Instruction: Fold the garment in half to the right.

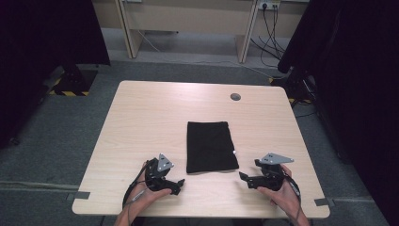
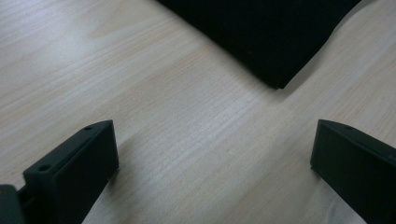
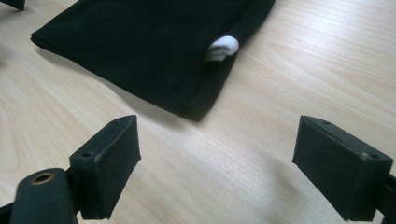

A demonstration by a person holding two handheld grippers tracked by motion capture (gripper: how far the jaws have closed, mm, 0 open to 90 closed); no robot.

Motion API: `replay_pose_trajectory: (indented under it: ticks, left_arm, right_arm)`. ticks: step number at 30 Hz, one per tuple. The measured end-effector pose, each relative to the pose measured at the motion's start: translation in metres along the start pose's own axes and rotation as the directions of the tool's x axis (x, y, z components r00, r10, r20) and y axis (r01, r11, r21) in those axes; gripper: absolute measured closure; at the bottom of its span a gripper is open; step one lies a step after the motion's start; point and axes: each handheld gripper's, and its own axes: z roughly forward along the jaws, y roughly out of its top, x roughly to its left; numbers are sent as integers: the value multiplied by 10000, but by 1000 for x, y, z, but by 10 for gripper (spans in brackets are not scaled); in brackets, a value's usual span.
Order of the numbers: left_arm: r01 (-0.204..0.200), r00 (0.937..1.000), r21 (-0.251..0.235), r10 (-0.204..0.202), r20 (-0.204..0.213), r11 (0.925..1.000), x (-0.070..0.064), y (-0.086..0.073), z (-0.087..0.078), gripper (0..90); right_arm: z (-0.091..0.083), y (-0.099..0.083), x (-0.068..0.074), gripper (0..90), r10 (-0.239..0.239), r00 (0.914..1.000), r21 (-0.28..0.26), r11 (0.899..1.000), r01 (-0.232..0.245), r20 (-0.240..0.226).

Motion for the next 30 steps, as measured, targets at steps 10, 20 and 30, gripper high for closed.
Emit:
replay_pose_trajectory:
  ticks: [10, 20, 30]
  left_arm:
    - [101, 9999, -1, -101, -110, 9999, 6, -12, -12, 0]
    - [129, 9998, 24, -129, -156, 9999, 8, -19, -20, 0]
    - [209, 9995, -17, -209, -237, 9998, 9, -22, -23, 0]
  right_arm:
    - [-8, -11, 5, 149, 54, 9997, 185, 9998, -58, 252]
    - [-11, -29, 12, 143, -196, 9966, 647, 9978, 144, 805]
    - [-20, -38, 18, 142, -283, 9941, 662, 9976, 214, 1046]
